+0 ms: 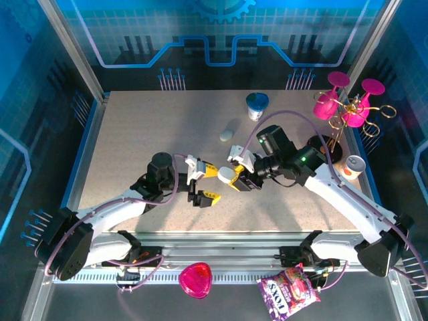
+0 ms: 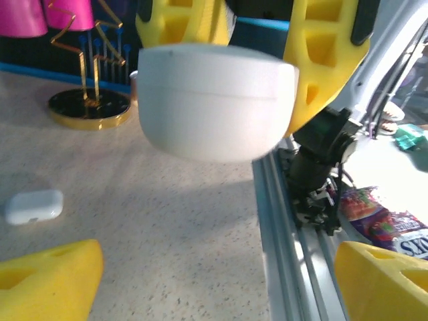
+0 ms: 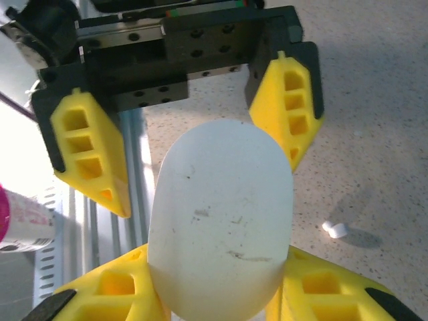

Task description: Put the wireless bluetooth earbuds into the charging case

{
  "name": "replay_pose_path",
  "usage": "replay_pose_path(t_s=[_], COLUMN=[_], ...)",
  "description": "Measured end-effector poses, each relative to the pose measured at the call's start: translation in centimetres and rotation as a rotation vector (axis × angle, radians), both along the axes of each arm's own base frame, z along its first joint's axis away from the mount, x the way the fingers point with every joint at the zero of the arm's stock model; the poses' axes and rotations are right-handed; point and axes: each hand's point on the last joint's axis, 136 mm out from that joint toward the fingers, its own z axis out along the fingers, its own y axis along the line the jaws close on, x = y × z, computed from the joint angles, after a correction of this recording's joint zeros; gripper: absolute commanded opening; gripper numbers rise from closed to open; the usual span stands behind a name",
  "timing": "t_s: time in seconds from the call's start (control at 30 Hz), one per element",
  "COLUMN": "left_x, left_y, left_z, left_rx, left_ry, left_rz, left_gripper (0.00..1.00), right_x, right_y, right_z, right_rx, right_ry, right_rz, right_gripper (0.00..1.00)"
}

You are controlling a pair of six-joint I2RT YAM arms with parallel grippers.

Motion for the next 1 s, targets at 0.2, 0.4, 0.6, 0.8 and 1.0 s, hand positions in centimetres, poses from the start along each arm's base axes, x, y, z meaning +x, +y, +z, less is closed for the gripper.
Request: replay_pose_path(t_s=[0.2, 0.4, 0.6, 0.8, 1.0], left_x=[-1.2, -1.4, -1.2, -1.1, -1.2], left_y=[-0.5, -0.7, -0.9, -0.9, -0.9], left_z=[1.7, 3.0, 2.8, 3.0, 3.2], left_rx=[-0.053, -0.100, -0.107, -0.114, -0.120], left_ry=[0.014, 0.012, 0.063, 0.079, 0.087], left_rz=[-0.072, -0.097, -0.100, -0.099, -0.102], left_gripper=[0.75, 0.66, 0.56, 0.51, 0.60], right_x=[-0.6, -0.4, -0.5, -0.7, -0.8], right_y=[0.3, 0.6, 0.8, 1.0, 1.1], right_z=[-0.1, -0.1, -0.3, 0.0, 0.1], right_rx=[-0.010, -0.003, 0.003, 0.013, 0.015], right_ry=[0.003, 0.000, 0.010, 0.008, 0.007], right_rz=[0.024, 0.029, 0.042, 0.057, 0.062], right_gripper=[0.32, 0.31, 0.31, 0.31, 0.30])
